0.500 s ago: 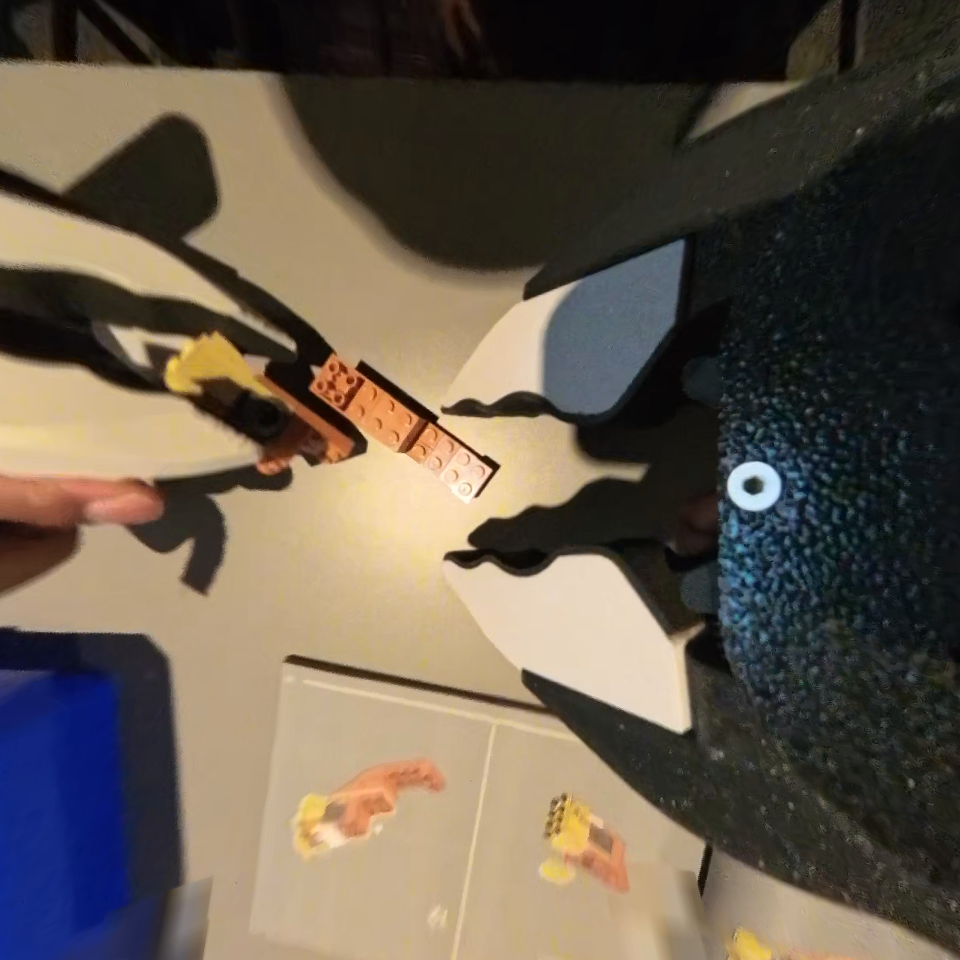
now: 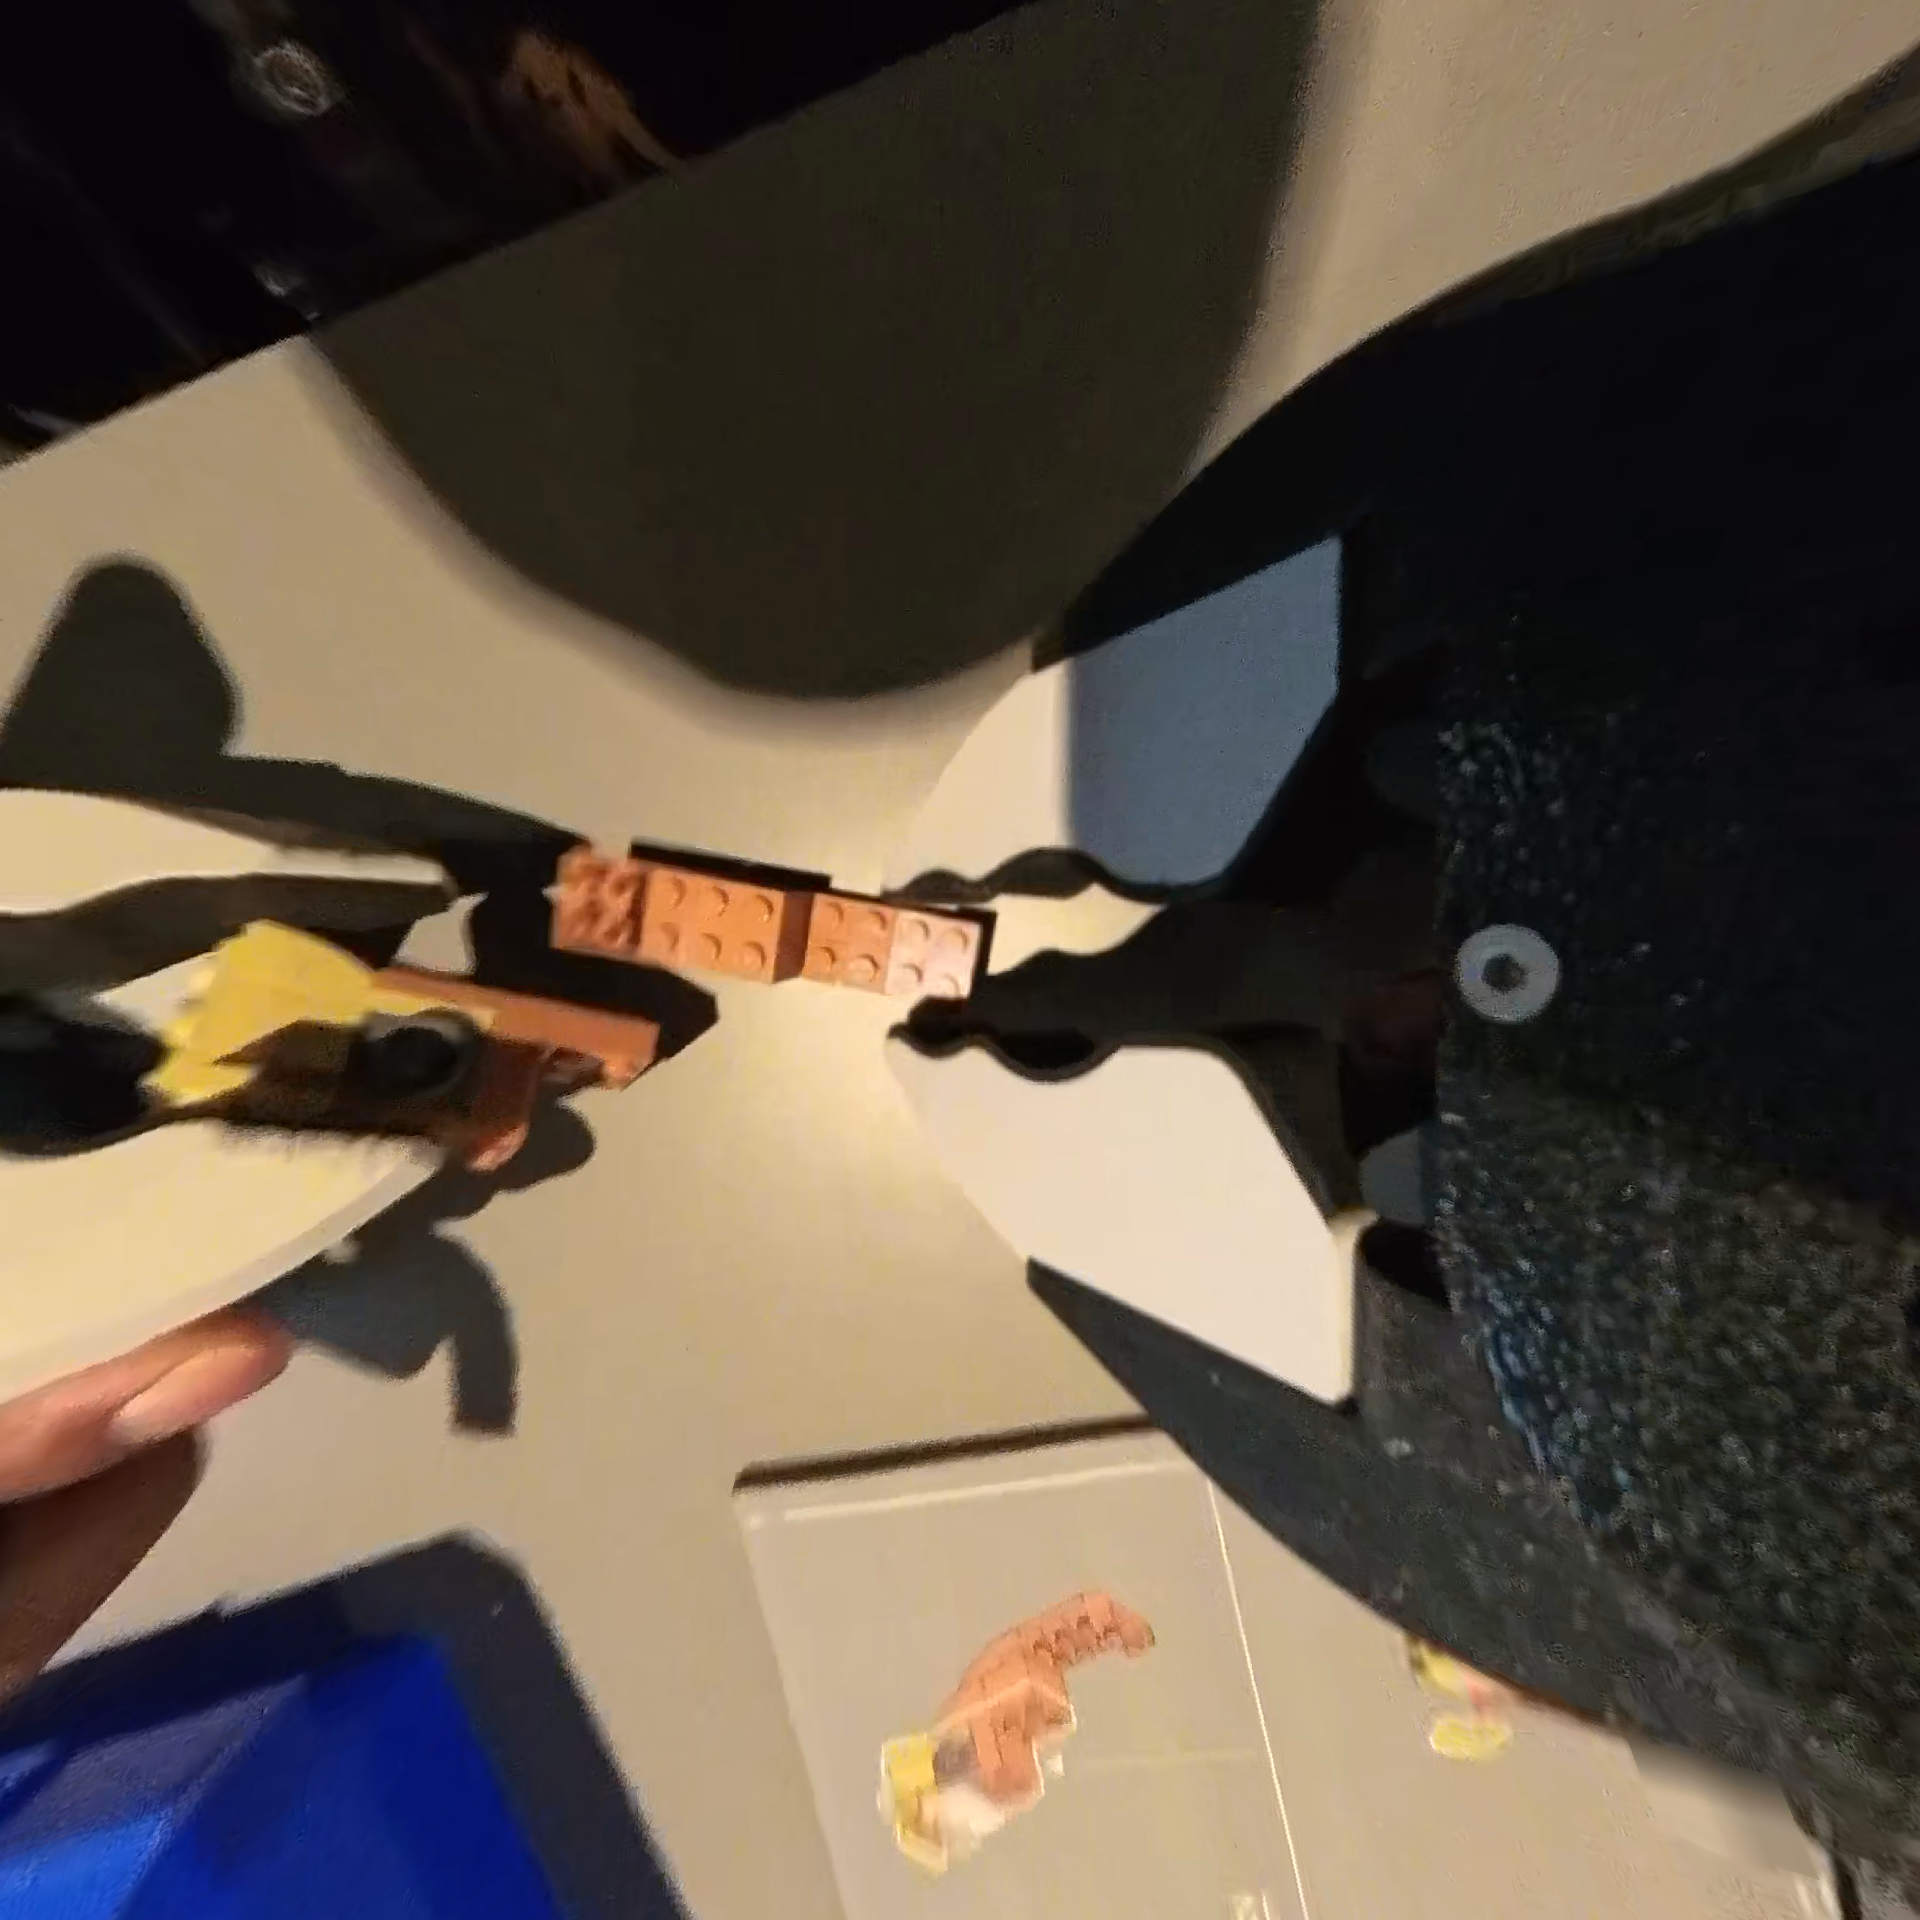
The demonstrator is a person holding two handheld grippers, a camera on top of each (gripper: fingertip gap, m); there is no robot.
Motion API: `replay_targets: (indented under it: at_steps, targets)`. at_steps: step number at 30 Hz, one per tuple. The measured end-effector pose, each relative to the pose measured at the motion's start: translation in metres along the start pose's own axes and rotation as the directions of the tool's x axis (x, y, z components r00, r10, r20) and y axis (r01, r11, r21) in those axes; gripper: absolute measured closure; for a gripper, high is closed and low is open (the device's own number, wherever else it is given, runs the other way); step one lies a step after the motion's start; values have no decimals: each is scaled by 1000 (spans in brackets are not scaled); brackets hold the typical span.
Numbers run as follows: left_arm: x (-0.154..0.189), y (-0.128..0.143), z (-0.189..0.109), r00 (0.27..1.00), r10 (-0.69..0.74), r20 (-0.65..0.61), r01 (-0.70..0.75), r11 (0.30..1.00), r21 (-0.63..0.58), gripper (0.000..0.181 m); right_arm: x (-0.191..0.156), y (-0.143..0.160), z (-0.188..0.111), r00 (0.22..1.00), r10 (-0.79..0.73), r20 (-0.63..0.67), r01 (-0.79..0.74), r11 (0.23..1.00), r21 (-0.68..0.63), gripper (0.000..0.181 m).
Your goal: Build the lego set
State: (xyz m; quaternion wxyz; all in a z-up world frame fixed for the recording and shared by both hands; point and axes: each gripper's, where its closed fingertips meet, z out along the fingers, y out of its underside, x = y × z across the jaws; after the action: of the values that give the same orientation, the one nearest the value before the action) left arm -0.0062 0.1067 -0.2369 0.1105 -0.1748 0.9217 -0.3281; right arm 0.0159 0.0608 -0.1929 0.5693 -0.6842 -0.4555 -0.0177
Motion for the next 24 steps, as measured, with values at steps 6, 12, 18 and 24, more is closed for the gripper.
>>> replay_targets:
  at_steps: [6, 12, 18, 24]
  targets:
    - [21, -4, -1, 911, -306, -278, 298, 952, -71, 165, -1, -2, -3, 1000, 16, 8, -16, 1000, 17, 144]
    - [25, -16, -2, 675, -582, -454, 567, 803, -186, 165, -8, -5, -6, 999, 13, 31, -14, 1000, 23, 144]
    - [7, -12, -1, 733, -597, -326, 558, 802, -214, 149, -8, -1, -9, 1000, -2, 19, 2, 1000, 2, 144]
    - [-1, -2, -5, 913, -389, -119, 380, 920, -94, 136, -3, 3, -6, 1000, -2, -9, 1, 1000, -22, 144]
